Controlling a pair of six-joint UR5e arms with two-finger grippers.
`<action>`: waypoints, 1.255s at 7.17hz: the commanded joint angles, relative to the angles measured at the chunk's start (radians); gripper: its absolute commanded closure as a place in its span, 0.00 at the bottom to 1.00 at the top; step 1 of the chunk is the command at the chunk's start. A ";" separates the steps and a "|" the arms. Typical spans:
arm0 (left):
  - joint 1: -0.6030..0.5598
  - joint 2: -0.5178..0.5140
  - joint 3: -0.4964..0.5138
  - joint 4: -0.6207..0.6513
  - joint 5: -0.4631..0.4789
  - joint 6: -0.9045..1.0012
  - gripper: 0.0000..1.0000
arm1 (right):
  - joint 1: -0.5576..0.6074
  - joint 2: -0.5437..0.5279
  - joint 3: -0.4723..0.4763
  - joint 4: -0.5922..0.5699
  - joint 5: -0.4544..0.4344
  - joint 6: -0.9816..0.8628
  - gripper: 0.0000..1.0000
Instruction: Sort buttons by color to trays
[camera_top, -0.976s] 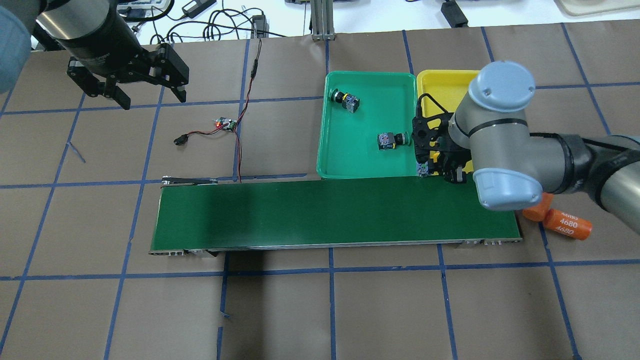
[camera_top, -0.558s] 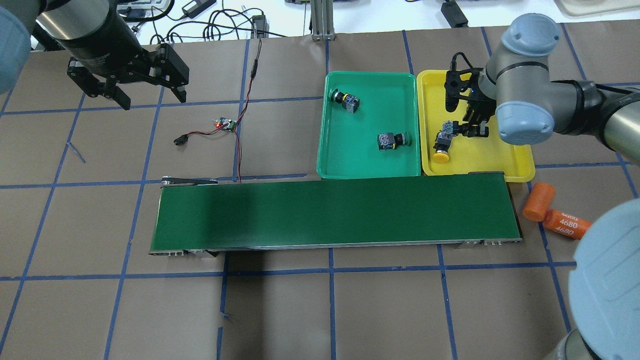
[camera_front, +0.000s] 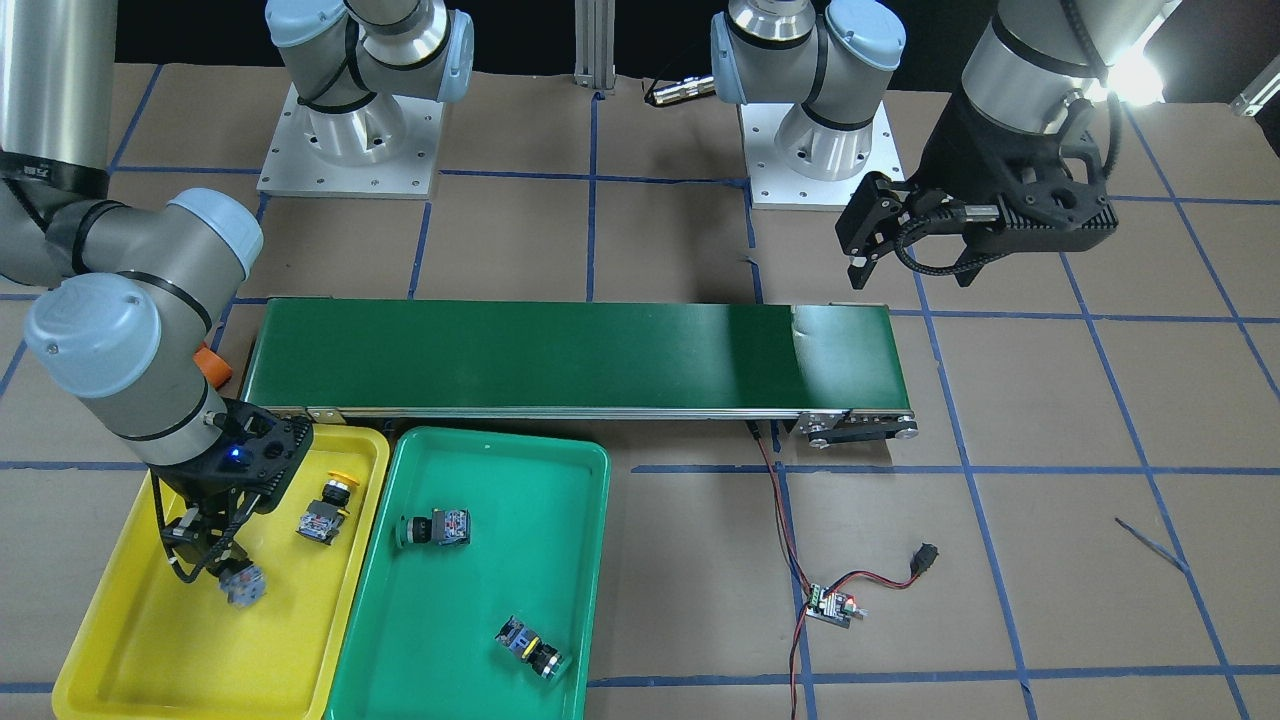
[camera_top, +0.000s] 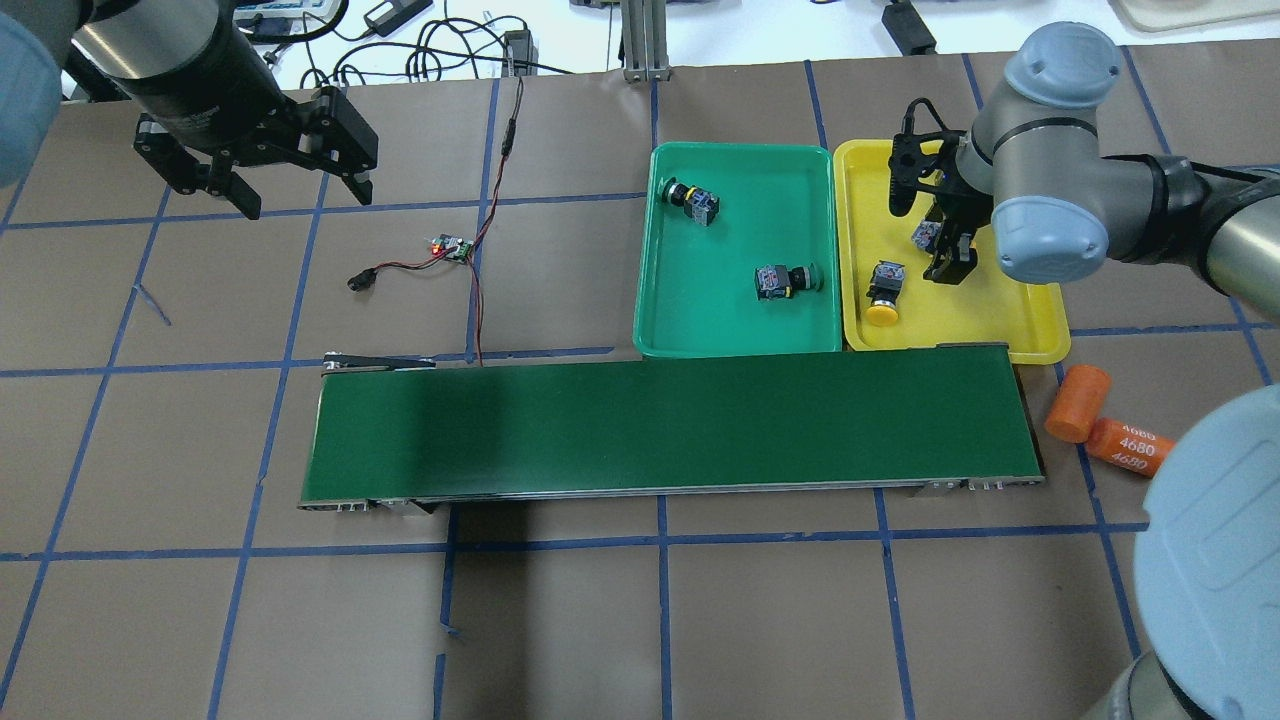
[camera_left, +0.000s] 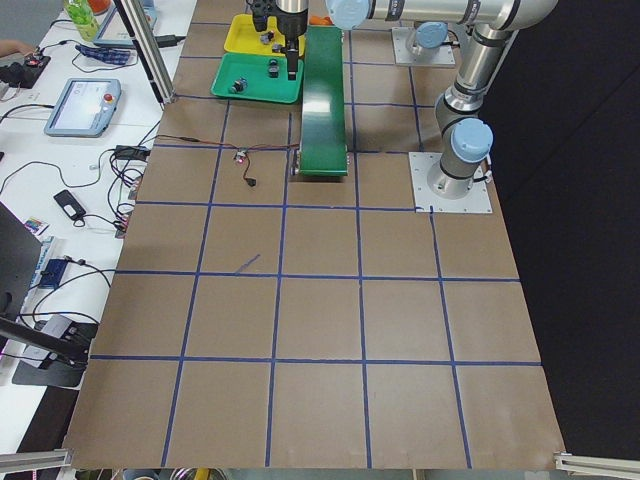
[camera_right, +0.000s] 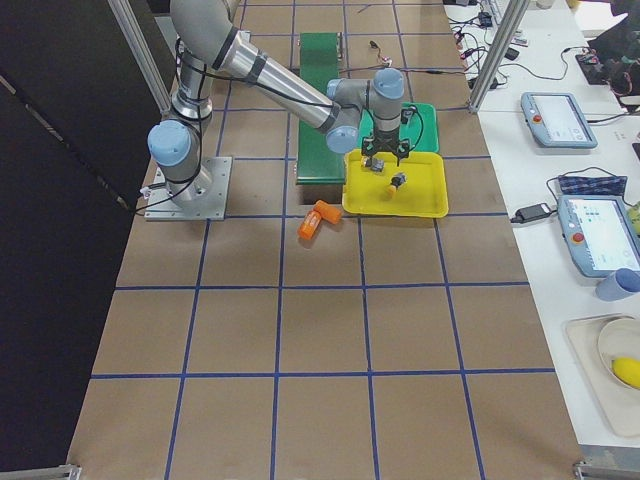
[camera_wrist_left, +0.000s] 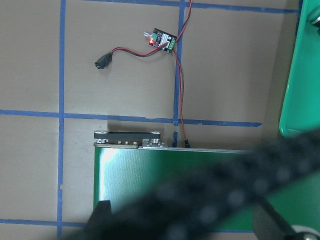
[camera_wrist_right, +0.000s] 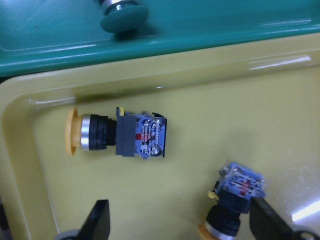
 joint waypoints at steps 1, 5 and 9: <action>0.000 0.002 0.000 0.000 0.000 0.001 0.00 | 0.033 -0.098 -0.004 0.130 -0.006 0.152 0.00; -0.003 0.010 0.000 -0.014 0.002 -0.001 0.00 | 0.146 -0.391 -0.004 0.511 -0.023 0.734 0.00; 0.001 0.018 0.000 -0.024 -0.003 -0.001 0.00 | 0.161 -0.462 -0.105 0.827 0.033 1.515 0.00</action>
